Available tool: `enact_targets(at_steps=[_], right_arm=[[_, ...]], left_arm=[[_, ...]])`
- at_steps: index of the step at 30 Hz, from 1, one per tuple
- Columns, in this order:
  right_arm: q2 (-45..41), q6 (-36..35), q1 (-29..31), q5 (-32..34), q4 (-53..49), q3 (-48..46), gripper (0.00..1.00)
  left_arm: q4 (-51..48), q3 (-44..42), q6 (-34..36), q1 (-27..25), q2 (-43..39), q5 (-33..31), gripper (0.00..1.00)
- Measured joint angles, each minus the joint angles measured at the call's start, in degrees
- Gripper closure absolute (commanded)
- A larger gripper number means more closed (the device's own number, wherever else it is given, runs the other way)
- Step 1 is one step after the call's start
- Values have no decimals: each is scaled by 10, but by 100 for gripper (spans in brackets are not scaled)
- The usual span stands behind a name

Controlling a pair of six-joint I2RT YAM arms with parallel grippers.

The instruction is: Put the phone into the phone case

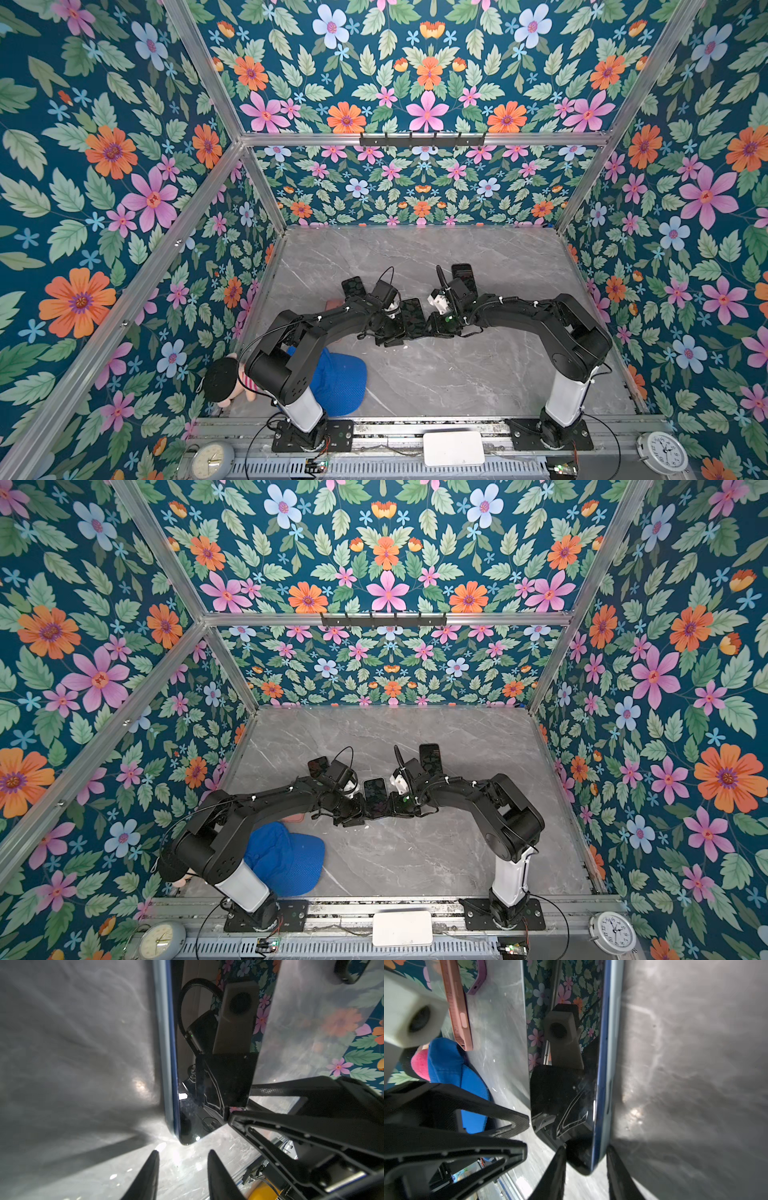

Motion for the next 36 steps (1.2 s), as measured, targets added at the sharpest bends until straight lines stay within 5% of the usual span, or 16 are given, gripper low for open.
enact_targets(at_steps=[8, 36], right_arm=[[5, 8, 17, -8, 16, -2, 71], [-9, 2, 27, 0, 7, 2, 63]], left_arm=[[-27, 18, 14, 1, 23, -9, 80], [-67, 47, 46, 19, 35, -45, 90]])
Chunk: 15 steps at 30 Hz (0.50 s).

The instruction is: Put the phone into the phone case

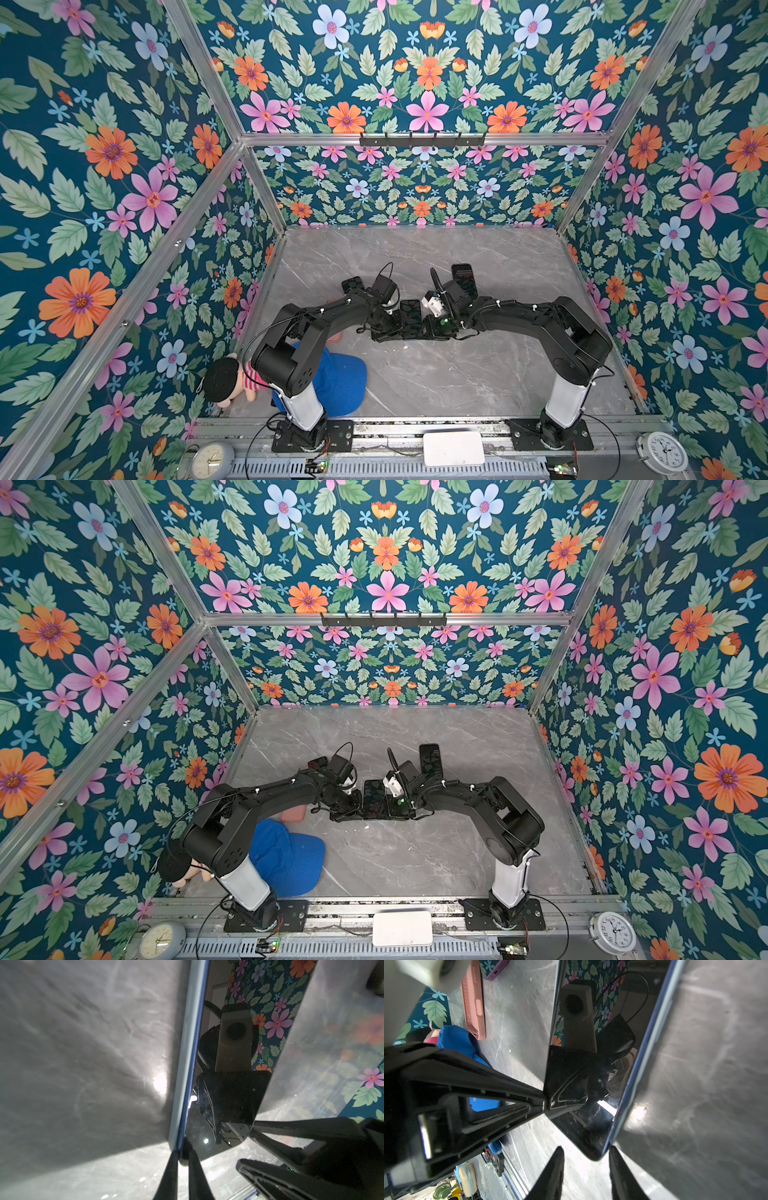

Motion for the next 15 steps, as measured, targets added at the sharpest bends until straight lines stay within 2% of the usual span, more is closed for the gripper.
enact_targets(at_steps=[7, 15], right_arm=[[10, 0, 1, 0, 0, 0, 62], [14, 2, 5, 2, -1, 5, 62]], left_arm=[[-1, -2, 9, 2, 14, 4, 96], [9, -4, 17, 6, 24, 11, 97]])
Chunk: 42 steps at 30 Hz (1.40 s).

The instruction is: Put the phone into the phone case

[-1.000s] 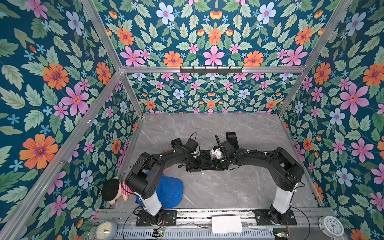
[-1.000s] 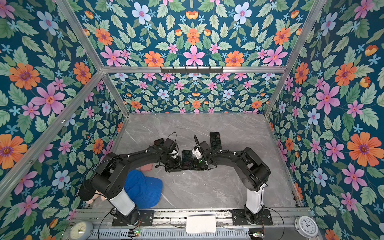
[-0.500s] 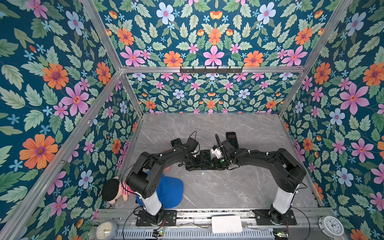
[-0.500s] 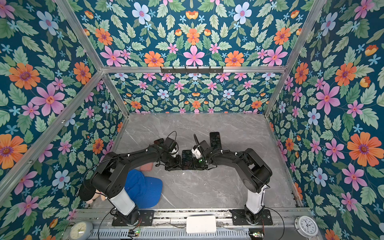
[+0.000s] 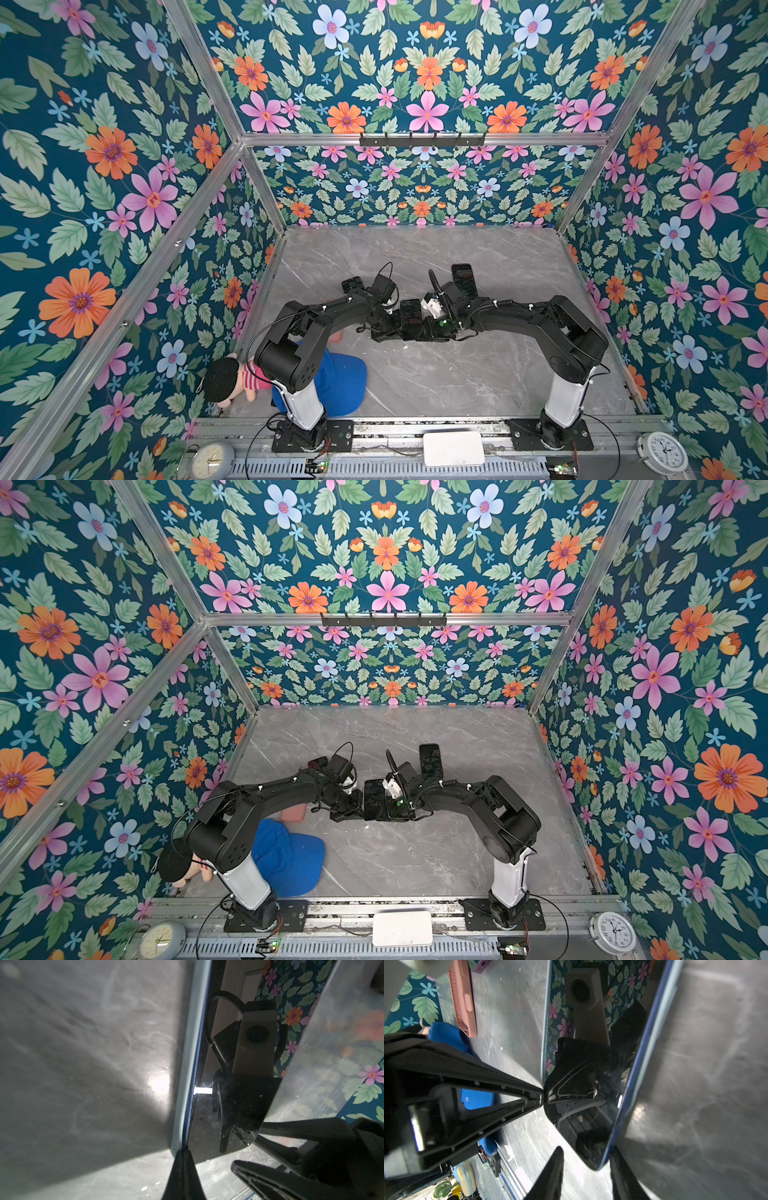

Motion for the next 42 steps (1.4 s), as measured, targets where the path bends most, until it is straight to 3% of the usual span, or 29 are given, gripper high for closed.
enact_targets(at_steps=[5, 15, 22, 42], right_arm=[[0, 0, 1, 4, -9, 4, 62], [-19, -4, 4, 52, -67, 29, 56], [-24, 5, 4, 72, -88, 36, 62], [-6, 20, 10, 75, -93, 50, 85]], left_arm=[[0, -1, 0, 1, -3, -1, 96], [-29, 14, 2, -1, -24, -60, 75], [-12, 6, -1, -1, -39, -63, 64], [108, -39, -30, 6, -26, 14, 64]])
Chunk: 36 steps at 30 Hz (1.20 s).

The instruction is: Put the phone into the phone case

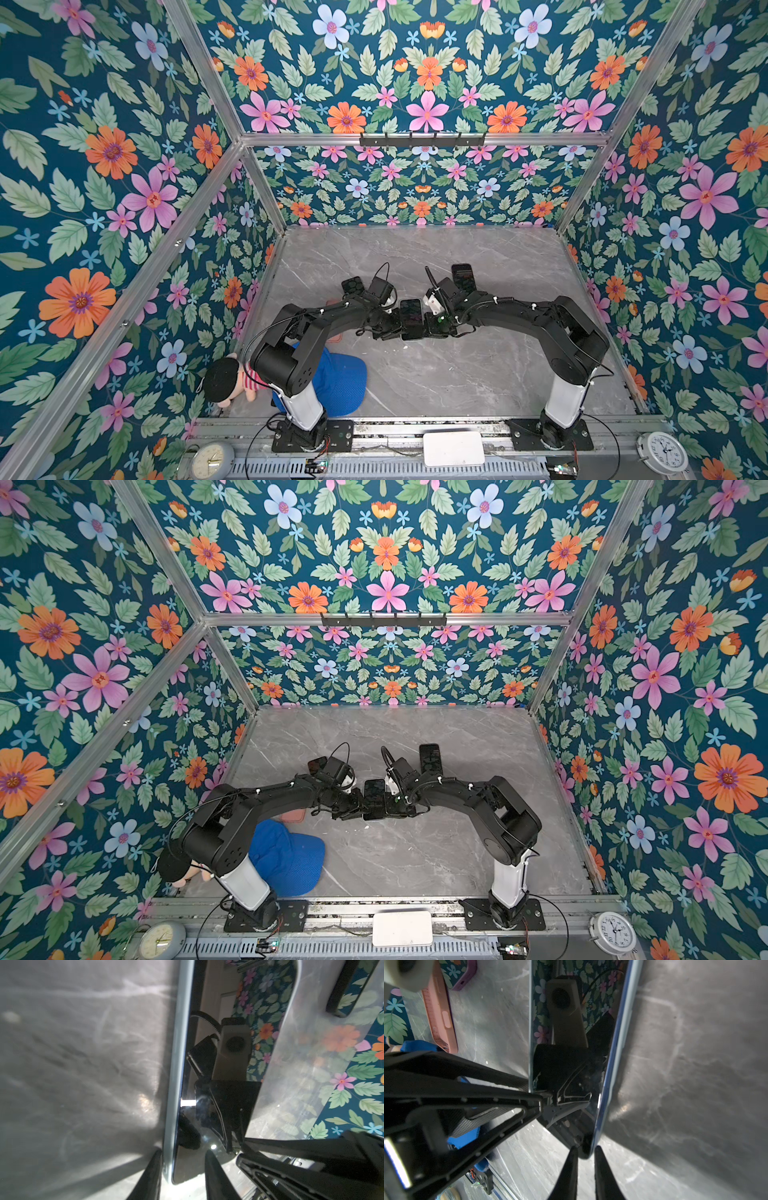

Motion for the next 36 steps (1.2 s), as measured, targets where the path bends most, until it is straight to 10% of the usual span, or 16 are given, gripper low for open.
enact_targets(at_steps=[25, 36], right_arm=[[11, 10, 5, 5, -6, 8, 90], [-22, 3, 0, 30, -24, 6, 72]], left_arm=[[44, -26, -17, 1, -3, 15, 72], [-6, -15, -2, -2, -22, -8, 66]])
